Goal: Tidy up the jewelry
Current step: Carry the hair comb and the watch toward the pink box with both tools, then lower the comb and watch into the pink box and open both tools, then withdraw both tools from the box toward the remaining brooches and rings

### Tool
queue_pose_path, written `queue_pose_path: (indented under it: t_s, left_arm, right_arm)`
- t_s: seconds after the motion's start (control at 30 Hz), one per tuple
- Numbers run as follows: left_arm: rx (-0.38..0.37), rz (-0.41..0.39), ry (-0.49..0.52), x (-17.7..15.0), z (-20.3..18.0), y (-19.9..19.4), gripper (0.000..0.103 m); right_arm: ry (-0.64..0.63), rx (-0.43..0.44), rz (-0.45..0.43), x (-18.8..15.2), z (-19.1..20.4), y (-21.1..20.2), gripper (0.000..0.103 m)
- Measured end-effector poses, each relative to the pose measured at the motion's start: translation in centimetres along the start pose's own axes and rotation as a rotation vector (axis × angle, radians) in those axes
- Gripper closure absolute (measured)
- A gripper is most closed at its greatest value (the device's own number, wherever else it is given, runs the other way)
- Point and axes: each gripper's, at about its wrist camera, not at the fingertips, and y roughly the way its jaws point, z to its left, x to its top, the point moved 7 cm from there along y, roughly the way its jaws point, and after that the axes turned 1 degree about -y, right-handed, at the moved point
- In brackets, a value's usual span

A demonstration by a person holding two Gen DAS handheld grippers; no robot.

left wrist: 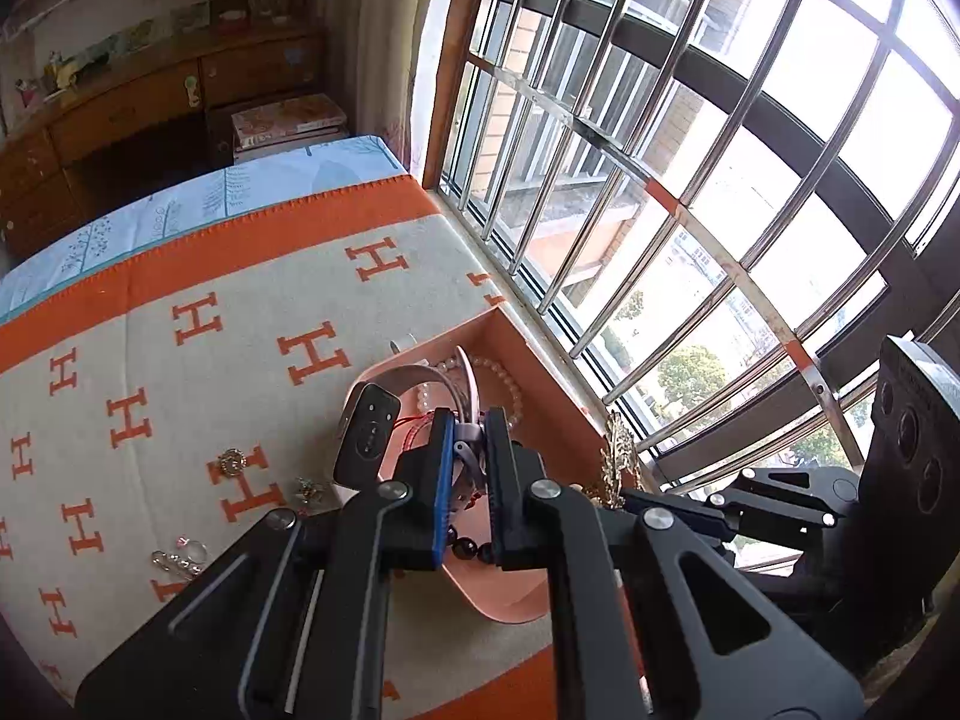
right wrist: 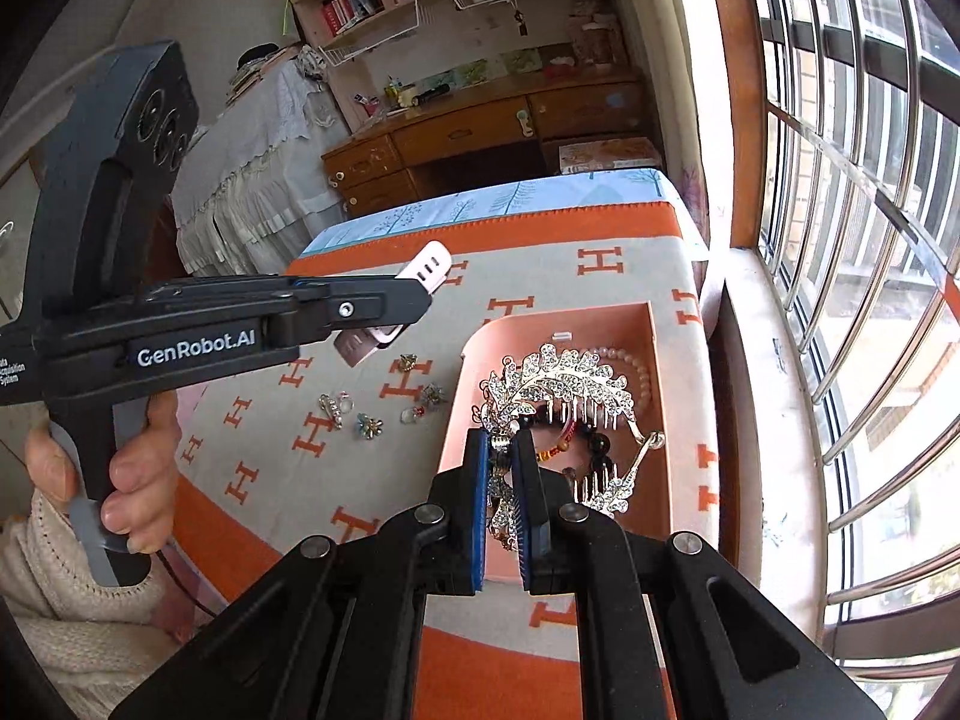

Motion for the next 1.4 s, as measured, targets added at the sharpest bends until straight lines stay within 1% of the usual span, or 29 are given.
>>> queue_pose_path:
  t_s: [0.1, 0.13, 0.23, 0.3, 0.33, 0.37, 0.4, 0.43, 0.5, 0.53, 0.57, 0.67, 0.77, 0.93, 1.0, 1.03, 1.23, 1.4]
  left_arm:
    - [-0.008, 0.049, -0.029, -0.4, 0.2, 3.7, 0.095]
    - [-0.004, 0.055, -0.036, -0.5, 0.3, 4.7, 0.095]
    - [0.014, 0.053, -0.059, -0.7, 0.8, 6.3, 0.095]
    - [0.031, 0.052, -0.062, -0.6, 1.0, 6.8, 0.091]
    - [0.033, 0.057, -0.06, -0.7, 1.3, 6.8, 0.091]
    - [0.03, 0.061, -0.059, -0.7, 1.3, 6.8, 0.087]
    - [0.022, 0.063, -0.06, -0.7, 1.4, 6.7, 0.082]
    - [0.016, 0.061, -0.067, -0.7, 1.5, 6.3, 0.079]
    - [0.012, 0.045, -0.08, -0.9, 1.7, 5.3, 0.066]
    - [0.008, 0.035, -0.087, -1.0, 1.8, 4.8, 0.064]
    - [0.001, 0.025, -0.096, -1.1, 1.8, 4.2, 0.062]
    - [-0.009, 0.006, -0.122, -1.9, 2.3, 2.4, 0.062]
    - [-0.01, -0.014, -0.143, -2.9, 2.8, 0.7, 0.062]
    - [0.03, -0.059, -0.147, -4.4, 3.9, -2.2, 0.062]
    - [0.043, -0.074, -0.15, -5.0, 4.5, -3.3, 0.062]
    - [0.049, -0.08, -0.152, -5.3, 4.8, -3.9, 0.062]
    - [0.079, -0.118, -0.16, -6.7, 6.1, -6.8, 0.062]
    - [0.081, -0.139, -0.169, -7.5, 7.0, -8.6, 0.062]
  right_arm:
    - [0.03, 0.011, 0.021, -1.3, -1.0, 2.0, 0.095]
    - [0.036, 0.017, 0.027, -1.7, -1.4, 2.3, 0.095]
    - [0.044, 0.022, 0.045, -2.4, -0.9, 4.5, 0.095]
    - [0.039, 0.01, 0.052, -2.8, -0.9, 5.3, 0.095]
    - [0.035, 0.004, 0.057, -3.0, -1.0, 5.7, 0.095]
    - [0.031, -0.009, 0.063, -2.8, -0.9, 6.3, 0.095]
    - [0.029, -0.021, 0.065, -2.8, -1.1, 6.8, 0.093]
    - [0.029, -0.031, 0.062, -3.0, -1.2, 7.0, 0.092]
    - [0.033, -0.026, 0.049, -2.7, -1.1, 7.3, 0.085]
    - [0.035, -0.024, 0.039, -2.6, -1.0, 7.2, 0.081]
    - [0.036, -0.023, 0.028, -2.4, -0.9, 7.0, 0.079]
    - [0.036, -0.027, -0.001, -2.2, -0.4, 6.5, 0.077]
    - [0.043, -0.024, -0.011, -2.5, 0.4, 6.2, 0.077]
    - [0.036, -0.014, -0.019, -3.1, 2.3, 5.3, 0.074]
    - [0.036, -0.015, -0.03, -3.3, 2.9, 4.8, 0.07]
    - [0.038, -0.016, -0.035, -3.4, 3.2, 4.8, 0.069]
    - [0.061, -0.016, -0.03, -3.8, 4.1, 4.3, 0.069]
    - [0.058, -0.024, -0.028, -4.0, 5.0, 3.6, 0.069]
